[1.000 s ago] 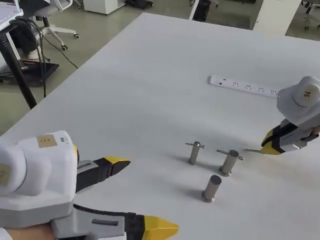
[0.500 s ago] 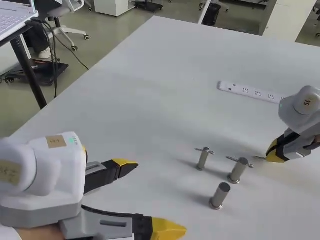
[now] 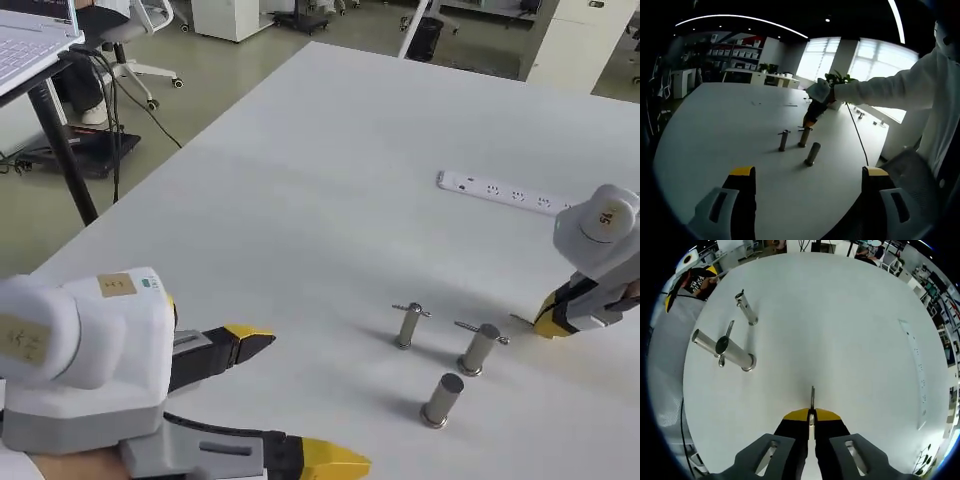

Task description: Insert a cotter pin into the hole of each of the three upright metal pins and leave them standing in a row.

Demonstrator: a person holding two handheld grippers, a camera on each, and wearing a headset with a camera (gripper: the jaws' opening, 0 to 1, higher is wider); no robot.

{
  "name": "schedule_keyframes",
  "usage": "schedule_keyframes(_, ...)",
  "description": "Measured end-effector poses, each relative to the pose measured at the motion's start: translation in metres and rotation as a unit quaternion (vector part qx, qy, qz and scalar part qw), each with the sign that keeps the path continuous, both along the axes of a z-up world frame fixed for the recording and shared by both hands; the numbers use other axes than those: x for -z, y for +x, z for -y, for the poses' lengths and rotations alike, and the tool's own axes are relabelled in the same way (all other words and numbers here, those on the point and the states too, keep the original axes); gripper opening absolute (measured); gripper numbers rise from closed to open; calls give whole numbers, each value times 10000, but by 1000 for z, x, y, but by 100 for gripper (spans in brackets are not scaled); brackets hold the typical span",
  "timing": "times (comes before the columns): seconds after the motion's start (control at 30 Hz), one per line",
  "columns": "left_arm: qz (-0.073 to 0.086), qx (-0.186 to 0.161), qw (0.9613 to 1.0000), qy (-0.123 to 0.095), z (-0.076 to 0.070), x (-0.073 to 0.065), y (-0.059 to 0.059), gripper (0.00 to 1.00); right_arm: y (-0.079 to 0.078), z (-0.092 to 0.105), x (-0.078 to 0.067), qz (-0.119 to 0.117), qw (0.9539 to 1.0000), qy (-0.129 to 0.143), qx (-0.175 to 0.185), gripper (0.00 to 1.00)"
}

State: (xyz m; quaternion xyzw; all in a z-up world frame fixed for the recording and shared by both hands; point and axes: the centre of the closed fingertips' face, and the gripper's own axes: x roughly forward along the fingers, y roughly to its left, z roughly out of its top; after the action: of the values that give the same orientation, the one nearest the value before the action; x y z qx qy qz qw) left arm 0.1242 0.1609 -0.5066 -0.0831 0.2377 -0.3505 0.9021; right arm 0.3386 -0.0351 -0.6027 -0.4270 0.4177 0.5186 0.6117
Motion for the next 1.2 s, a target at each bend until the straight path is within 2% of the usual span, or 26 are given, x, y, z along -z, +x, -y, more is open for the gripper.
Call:
schedule_keyframes(0.17,34,15,10000,-33,3,-4,2,90,3,-4,-17,221,9992,308,108,0)
schedule_keyframes(0.27,40,88,9999,-74,8,-5,3,88,0,-4,-27,335,9984,459,81,0)
schedule_keyframes(0.4,35,159,9999,7,12,-4,7,87,-7,-2,-43,518,9965,649,72,0)
schedule_keyframes(0.43,-4,182,9998,-13,14,-4,8,86,-9,-2,-47,559,9961,686,39,0)
schedule_keyframes(0.5,-197,269,9994,-13,16,1,8,85,-16,-2,-56,692,9945,791,-51,0)
schedule_keyframes(0.57,-172,276,9994,105,18,3,13,84,-24,-3,-65,819,9925,903,-122,0)
schedule_keyframes(0.67,-198,347,9992,81,23,0,20,80,-39,-5,-75,952,9895,1063,-230,0)
schedule_keyframes(0.77,-117,341,9993,-51,29,-9,34,77,-56,-9,-87,1131,9840,1355,-238,0)
schedule_keyframes(0.97,-91,463,9987,-195,48,-22,57,71,-85,-12,-97,1456,9761,1582,-305,0)
schedule_keyframes(1.03,-41,312,9991,-289,51,-25,68,65,-91,-12,-98,1585,9742,1567,-366,0)
schedule_keyframes(1.07,-111,299,9987,-393,55,-26,72,62,-97,-11,-98,1612,9735,1579,-363,0)
schedule_keyframes(1.13,-315,434,9973,-505,65,-26,73,56,-104,-11,-99,1711,9713,1605,-387,0)
schedule_keyframes(1.2,-379,571,9966,-453,74,-24,75,54,-108,-11,-101,1789,9696,1630,-375,0)
